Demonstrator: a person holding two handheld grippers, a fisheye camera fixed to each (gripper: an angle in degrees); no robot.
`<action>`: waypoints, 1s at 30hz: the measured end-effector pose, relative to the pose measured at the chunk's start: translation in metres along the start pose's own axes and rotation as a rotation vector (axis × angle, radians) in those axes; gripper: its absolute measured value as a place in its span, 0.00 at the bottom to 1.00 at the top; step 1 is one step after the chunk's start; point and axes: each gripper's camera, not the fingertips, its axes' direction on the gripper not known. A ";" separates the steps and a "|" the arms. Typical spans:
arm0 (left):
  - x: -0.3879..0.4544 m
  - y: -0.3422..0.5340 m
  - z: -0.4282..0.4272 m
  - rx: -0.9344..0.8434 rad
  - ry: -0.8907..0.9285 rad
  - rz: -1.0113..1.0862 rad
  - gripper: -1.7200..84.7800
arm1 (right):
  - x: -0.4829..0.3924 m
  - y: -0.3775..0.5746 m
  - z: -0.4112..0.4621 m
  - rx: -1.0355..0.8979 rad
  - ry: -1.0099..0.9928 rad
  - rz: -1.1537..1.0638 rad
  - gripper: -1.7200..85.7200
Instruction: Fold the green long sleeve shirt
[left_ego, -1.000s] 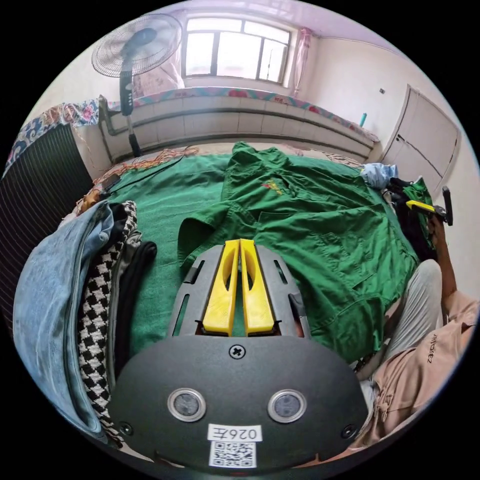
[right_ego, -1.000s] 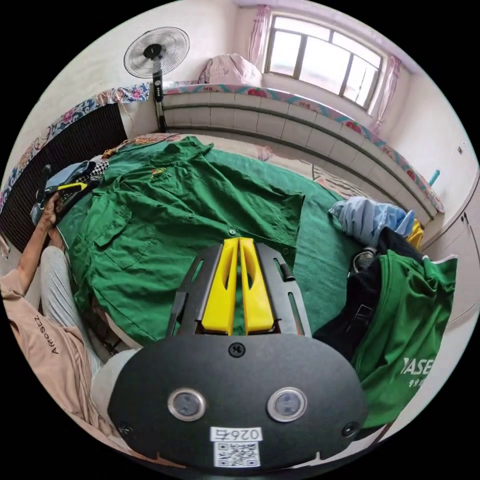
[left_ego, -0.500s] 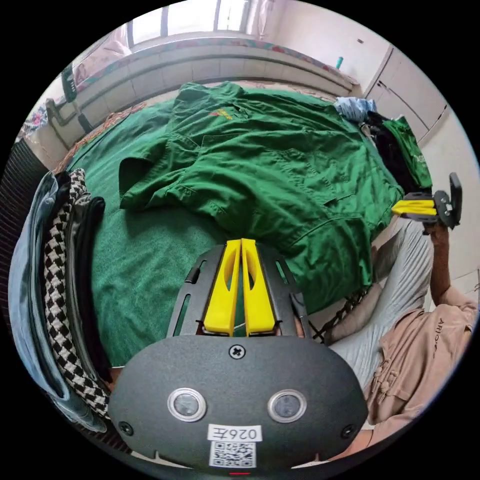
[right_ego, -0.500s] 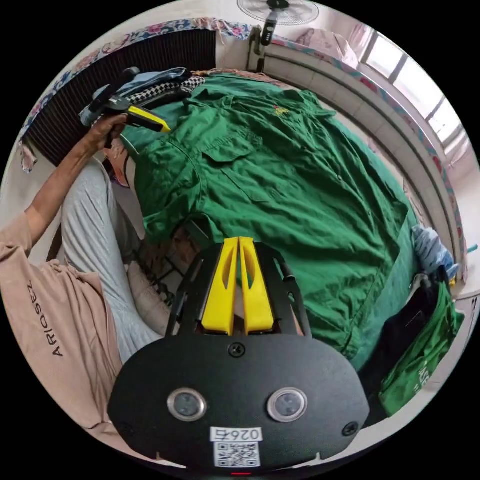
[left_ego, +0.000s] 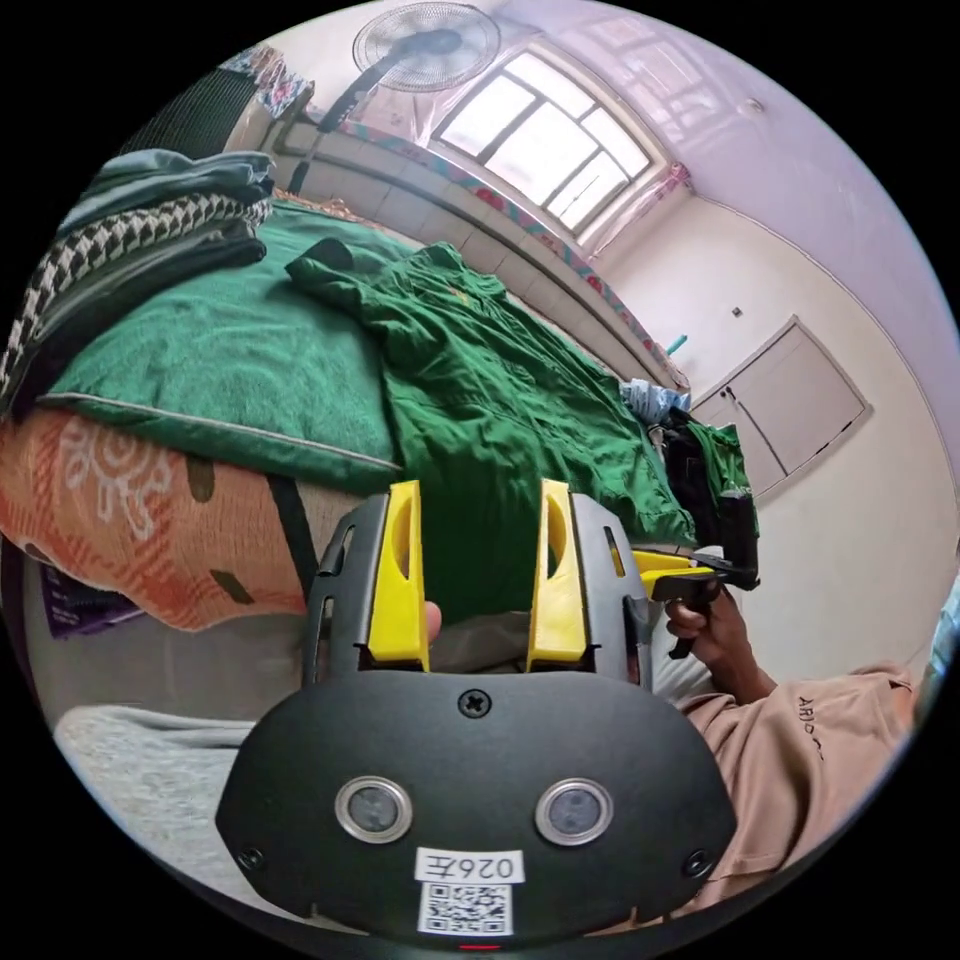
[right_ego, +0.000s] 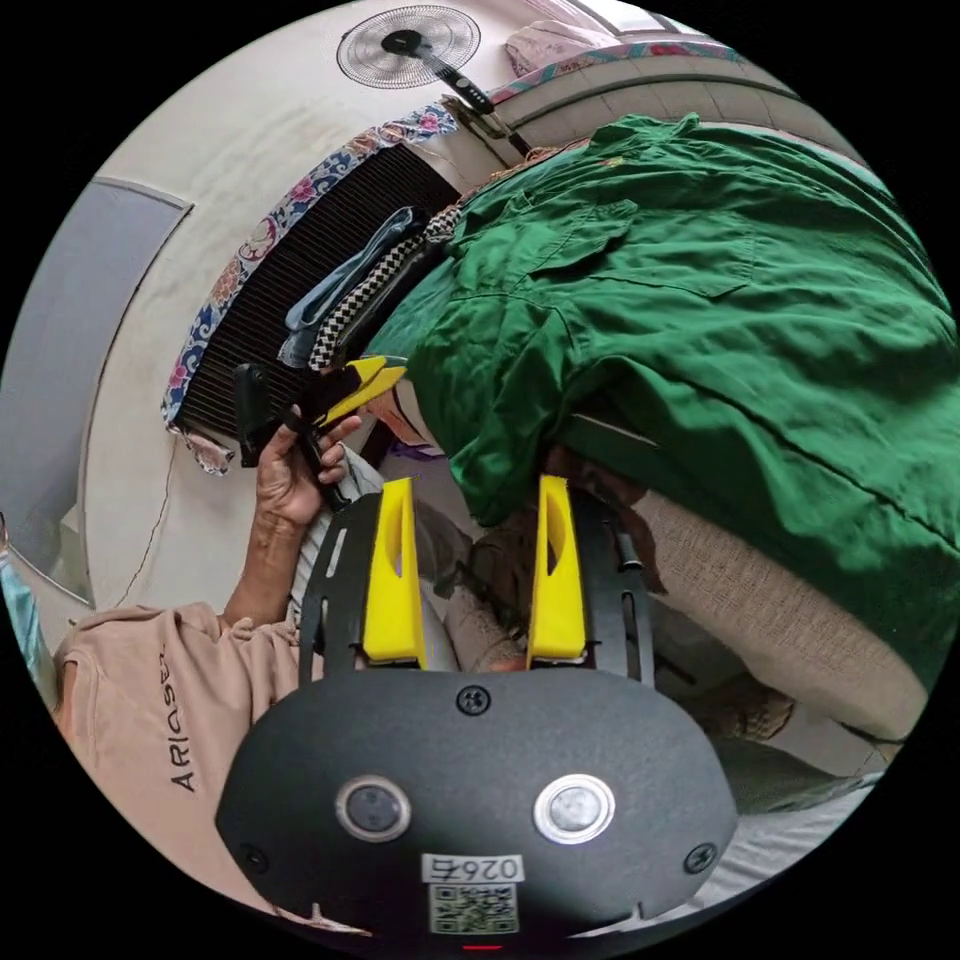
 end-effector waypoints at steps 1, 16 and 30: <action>-0.004 0.007 0.009 -0.044 -0.011 -0.020 0.20 | -0.003 -0.005 0.011 -0.030 0.008 0.010 0.17; -0.075 0.070 0.047 -0.258 0.079 -0.162 0.21 | -0.029 0.028 0.017 -0.050 0.227 -0.001 0.11; -0.104 0.083 0.039 -0.159 0.658 -0.114 0.01 | 0.035 0.022 0.043 -0.092 -0.107 0.065 0.00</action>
